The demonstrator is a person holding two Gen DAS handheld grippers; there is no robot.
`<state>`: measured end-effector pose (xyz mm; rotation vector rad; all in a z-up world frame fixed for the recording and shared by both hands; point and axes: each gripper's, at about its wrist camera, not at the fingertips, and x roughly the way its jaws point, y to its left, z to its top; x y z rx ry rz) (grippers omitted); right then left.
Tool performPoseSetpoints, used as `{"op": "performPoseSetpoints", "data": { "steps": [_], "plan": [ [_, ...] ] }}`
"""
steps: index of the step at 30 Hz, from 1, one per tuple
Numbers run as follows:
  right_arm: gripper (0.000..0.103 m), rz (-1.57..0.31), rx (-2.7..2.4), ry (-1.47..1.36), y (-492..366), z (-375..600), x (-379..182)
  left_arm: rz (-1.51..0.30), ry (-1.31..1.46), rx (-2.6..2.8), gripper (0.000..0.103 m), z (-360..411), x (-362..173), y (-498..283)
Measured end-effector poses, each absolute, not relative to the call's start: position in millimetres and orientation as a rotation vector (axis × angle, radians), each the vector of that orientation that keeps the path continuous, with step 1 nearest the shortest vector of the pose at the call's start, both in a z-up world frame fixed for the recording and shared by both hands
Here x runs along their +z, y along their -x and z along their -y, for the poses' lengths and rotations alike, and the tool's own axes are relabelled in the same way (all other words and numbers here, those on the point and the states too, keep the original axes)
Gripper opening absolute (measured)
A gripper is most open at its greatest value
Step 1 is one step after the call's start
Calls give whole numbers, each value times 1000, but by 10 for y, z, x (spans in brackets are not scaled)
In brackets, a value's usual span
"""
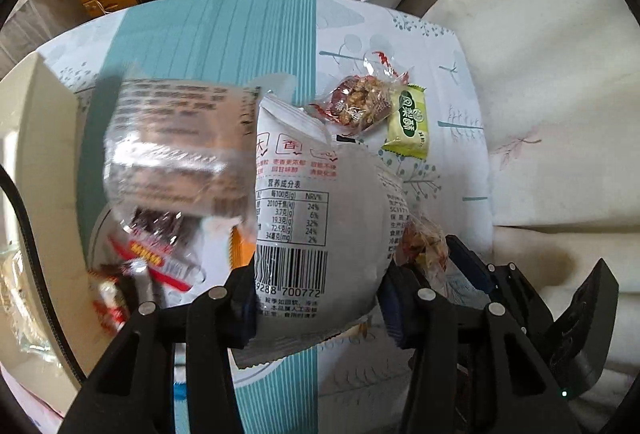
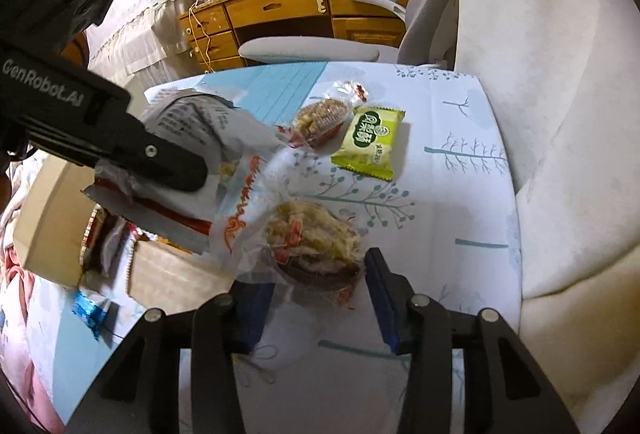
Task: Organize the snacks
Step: 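Carry both bags into the white tray and open both tools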
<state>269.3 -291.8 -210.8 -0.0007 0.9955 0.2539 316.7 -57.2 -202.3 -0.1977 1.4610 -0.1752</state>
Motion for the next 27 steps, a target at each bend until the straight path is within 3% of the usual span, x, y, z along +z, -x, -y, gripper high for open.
{"op": "performPoseSetpoints", "data": {
  "steps": [14, 27],
  "plan": [
    [45, -939, 292, -81, -2311, 2304, -1443, -1372, 227, -177, 48, -101, -1343, -2633],
    [45, -872, 406, -157, -1985, 1178, -973, -1269, 265, -115, 48, -1356, -901, -2037]
  ]
}}
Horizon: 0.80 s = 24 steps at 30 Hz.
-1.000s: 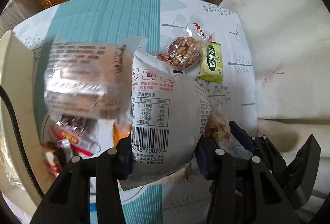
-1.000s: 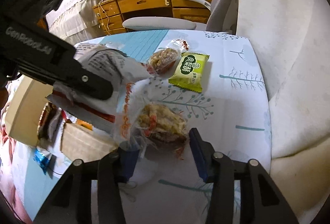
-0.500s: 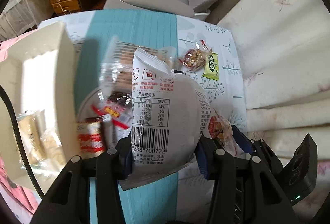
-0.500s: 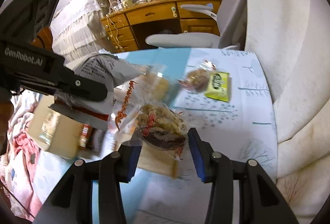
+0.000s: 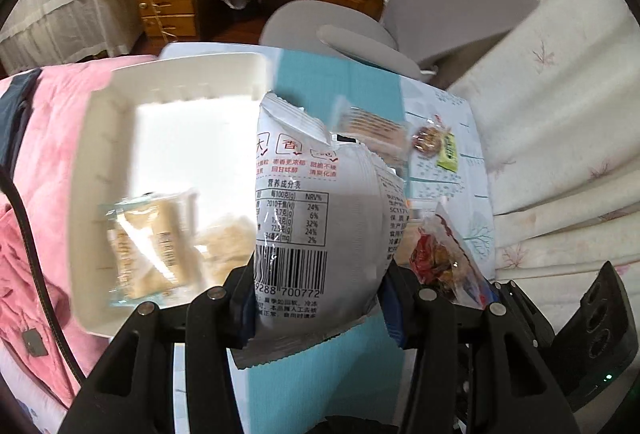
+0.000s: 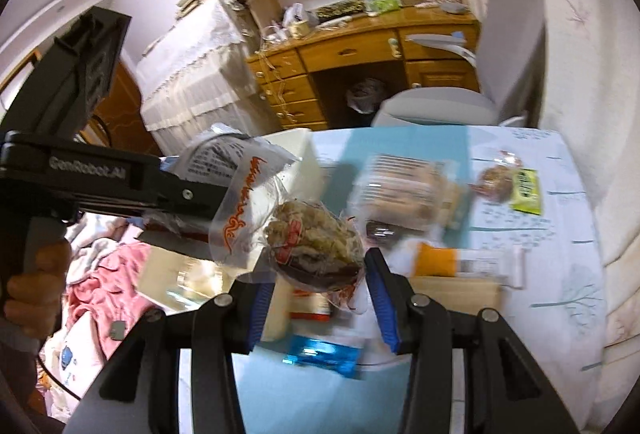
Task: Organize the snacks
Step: 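Carry both bags into the white tray and open both tools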
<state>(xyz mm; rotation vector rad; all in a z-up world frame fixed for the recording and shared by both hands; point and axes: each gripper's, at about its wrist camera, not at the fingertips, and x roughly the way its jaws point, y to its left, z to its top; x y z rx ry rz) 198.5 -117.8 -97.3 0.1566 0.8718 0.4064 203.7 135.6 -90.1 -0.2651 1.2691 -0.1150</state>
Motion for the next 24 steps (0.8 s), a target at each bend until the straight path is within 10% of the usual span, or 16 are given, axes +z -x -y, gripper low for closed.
{"op": "performPoseSetpoints", "data": {
  "steps": [16, 20, 24],
  "plan": [
    [46, -878, 537, -166, -1766, -163, -1014, -1294, 267, 4, 49, -2784, -1122, -1563],
    [52, -911, 514, -170, -1771, -315, -1083, -1321, 262, 46, 87, -2995, -1197, -1508],
    [66, -922, 495, -202, -1745, -299, -1098, -1320, 261, 47, 88, -3056, -1193, -1497]
  ]
}}
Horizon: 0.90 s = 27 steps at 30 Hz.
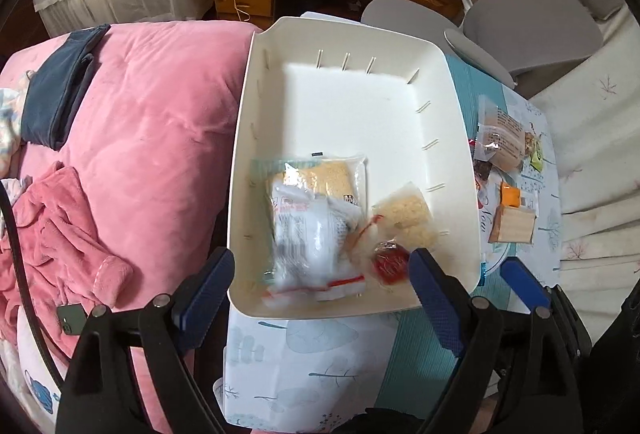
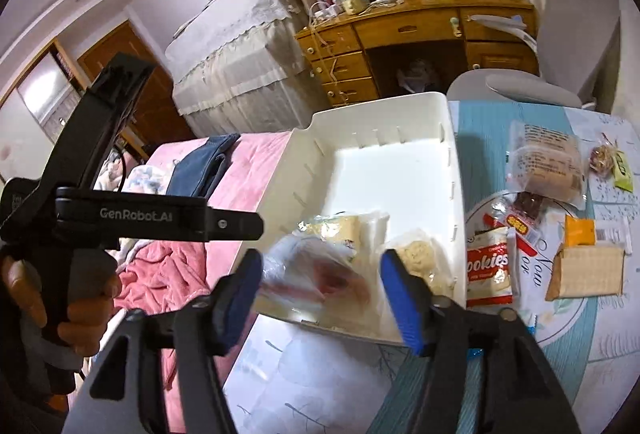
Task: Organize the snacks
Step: 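Carry both bags into the white tray and open both tools, then move the left tool to the clear bread bag while the right tool reaches the tan wafer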
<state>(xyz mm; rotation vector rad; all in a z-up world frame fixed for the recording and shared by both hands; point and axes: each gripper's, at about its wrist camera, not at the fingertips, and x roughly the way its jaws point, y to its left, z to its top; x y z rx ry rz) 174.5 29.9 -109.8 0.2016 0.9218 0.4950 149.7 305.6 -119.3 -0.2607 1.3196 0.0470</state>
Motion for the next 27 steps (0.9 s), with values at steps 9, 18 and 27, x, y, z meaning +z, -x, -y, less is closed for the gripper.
{"op": "performPoseSetpoints", "data": {
  "steps": [9, 18, 27],
  "plan": [
    [69, -950, 381, -190, -1626, -5, -1107, -1320, 214, -49, 88, -2644, -1103, -1642],
    [74, -983, 271, -143, -1526, 581, -1164, -1327, 168, -136, 88, -1928, -1062, -1835],
    [85, -999, 248, 40, -1650, 1209, -1271, -1338, 133, -150, 94, -1139, -1108, -2209]
  ]
}}
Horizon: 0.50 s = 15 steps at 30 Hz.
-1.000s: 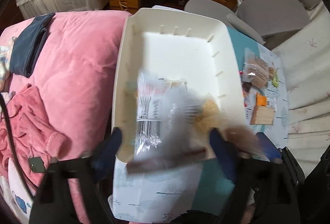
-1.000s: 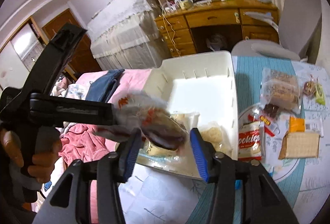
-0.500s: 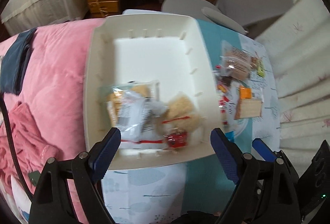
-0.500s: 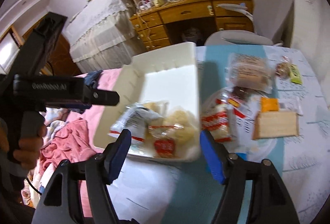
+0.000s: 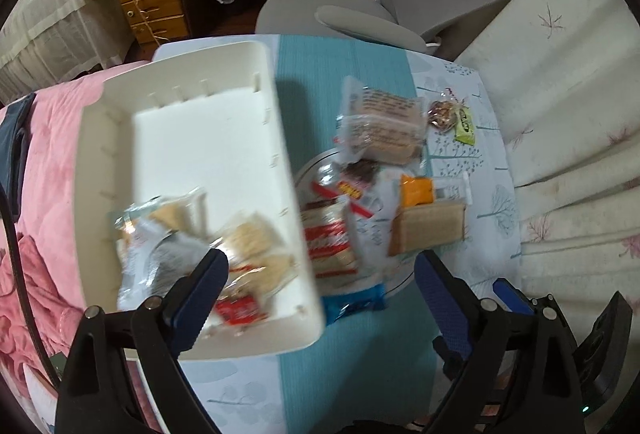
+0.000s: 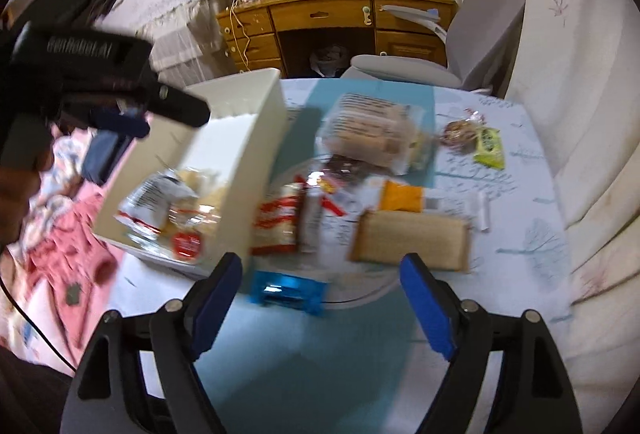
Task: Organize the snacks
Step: 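Move the left tool to the clear bread bag while the right tool reaches the tan wafer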
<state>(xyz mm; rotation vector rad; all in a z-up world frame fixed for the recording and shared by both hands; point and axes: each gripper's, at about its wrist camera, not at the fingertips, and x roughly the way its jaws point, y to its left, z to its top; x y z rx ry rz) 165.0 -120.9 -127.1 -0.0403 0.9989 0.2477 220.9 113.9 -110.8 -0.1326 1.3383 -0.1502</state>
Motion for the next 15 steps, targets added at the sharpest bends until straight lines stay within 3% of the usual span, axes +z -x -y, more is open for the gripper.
{"op": "performPoseSetpoints", "data": {
  "steps": [15],
  "plan": [
    [94, -986, 468, 427, -2124, 1672, -1751, -1458, 135, -72, 94, -205, -1754, -3132]
  ]
}}
